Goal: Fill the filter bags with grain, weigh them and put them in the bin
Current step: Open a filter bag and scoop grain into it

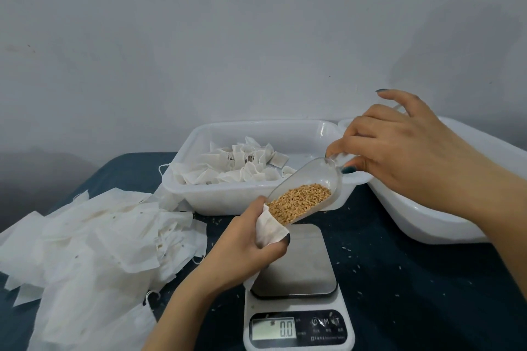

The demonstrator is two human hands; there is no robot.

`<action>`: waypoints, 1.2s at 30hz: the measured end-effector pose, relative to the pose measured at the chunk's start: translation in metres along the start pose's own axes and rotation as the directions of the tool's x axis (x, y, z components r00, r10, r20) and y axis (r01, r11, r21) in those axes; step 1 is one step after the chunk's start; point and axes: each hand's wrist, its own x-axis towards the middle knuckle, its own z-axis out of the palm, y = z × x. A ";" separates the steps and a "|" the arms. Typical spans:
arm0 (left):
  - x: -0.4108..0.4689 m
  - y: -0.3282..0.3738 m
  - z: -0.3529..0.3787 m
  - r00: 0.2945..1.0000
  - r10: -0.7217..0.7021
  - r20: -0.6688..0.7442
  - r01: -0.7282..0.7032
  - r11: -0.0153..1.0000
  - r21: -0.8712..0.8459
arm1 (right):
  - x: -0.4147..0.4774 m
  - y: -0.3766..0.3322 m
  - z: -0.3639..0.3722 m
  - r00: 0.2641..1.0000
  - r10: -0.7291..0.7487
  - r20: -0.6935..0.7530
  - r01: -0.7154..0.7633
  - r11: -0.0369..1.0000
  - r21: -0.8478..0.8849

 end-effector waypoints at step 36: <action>-0.002 0.006 -0.006 0.986 0.075 -0.152 -0.087 0.994 -0.071 | -0.045 -0.014 0.040 0.904 0.389 0.177 -0.422 0.753 0.505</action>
